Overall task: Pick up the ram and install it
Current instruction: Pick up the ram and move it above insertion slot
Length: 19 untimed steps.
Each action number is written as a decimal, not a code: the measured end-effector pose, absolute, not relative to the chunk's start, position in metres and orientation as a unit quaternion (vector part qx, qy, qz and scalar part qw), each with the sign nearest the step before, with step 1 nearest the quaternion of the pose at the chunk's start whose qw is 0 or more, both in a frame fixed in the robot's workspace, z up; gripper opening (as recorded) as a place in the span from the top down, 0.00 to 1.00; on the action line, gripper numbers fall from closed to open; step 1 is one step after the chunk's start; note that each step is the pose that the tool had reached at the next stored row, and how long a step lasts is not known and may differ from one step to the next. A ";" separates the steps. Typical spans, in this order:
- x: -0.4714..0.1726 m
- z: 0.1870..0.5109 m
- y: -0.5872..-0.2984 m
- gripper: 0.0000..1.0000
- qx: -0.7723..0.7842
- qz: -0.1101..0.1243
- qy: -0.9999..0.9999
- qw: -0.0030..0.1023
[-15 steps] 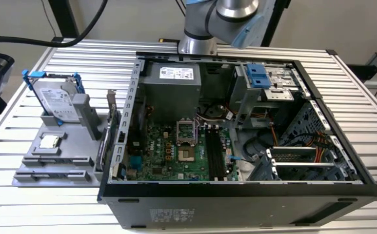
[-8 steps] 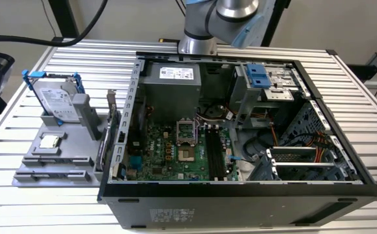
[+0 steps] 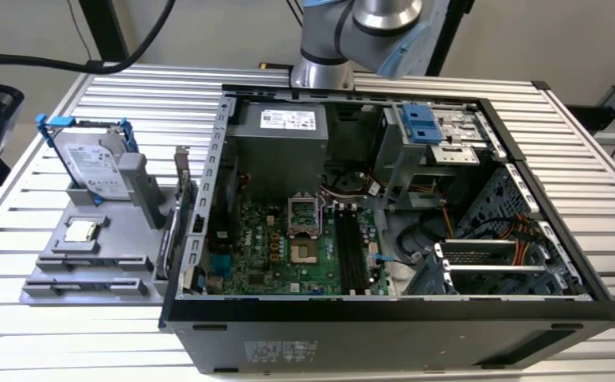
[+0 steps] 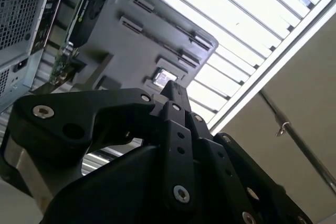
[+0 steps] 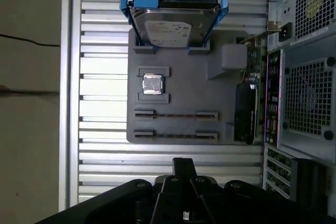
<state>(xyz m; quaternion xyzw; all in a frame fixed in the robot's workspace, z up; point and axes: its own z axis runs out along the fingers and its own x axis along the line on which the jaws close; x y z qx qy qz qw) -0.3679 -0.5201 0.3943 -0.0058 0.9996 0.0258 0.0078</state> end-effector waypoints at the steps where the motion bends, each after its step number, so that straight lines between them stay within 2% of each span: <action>1: -0.368 0.394 -0.520 1.00 -0.008 0.026 1.000 0.008; 19: -0.368 0.395 -0.520 1.00 -0.084 0.026 0.996 0.006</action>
